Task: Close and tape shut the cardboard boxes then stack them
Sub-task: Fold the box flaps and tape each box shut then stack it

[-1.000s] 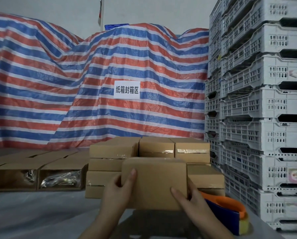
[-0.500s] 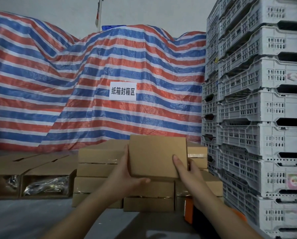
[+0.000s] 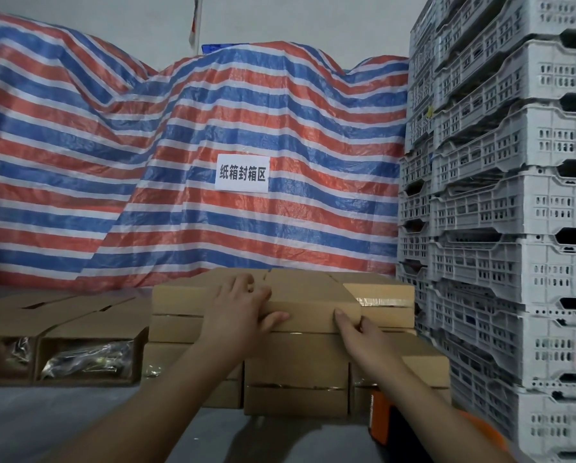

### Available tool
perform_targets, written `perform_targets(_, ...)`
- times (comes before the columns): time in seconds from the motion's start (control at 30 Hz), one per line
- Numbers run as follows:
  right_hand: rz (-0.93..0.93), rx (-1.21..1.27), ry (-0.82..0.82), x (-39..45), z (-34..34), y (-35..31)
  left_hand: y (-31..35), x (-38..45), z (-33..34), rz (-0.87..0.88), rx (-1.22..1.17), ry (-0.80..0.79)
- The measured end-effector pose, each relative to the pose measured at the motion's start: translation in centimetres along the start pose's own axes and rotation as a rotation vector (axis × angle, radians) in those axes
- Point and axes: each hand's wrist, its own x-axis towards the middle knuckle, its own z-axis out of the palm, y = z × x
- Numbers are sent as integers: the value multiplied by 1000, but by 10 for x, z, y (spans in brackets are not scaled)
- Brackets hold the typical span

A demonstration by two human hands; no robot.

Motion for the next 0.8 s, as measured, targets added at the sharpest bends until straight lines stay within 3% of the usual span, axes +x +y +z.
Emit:
perform_targets(0.23,-100,-108,-35,11,5,8,0,14,12,-146,-56,-103)
perform_targets(0.47,-109,-301,-3,23,8,2,5,25,17,-147,66,-180)
perform_targets(0.8,-131,-193,61,24,19,9,2,19,23,-154,92,-192)
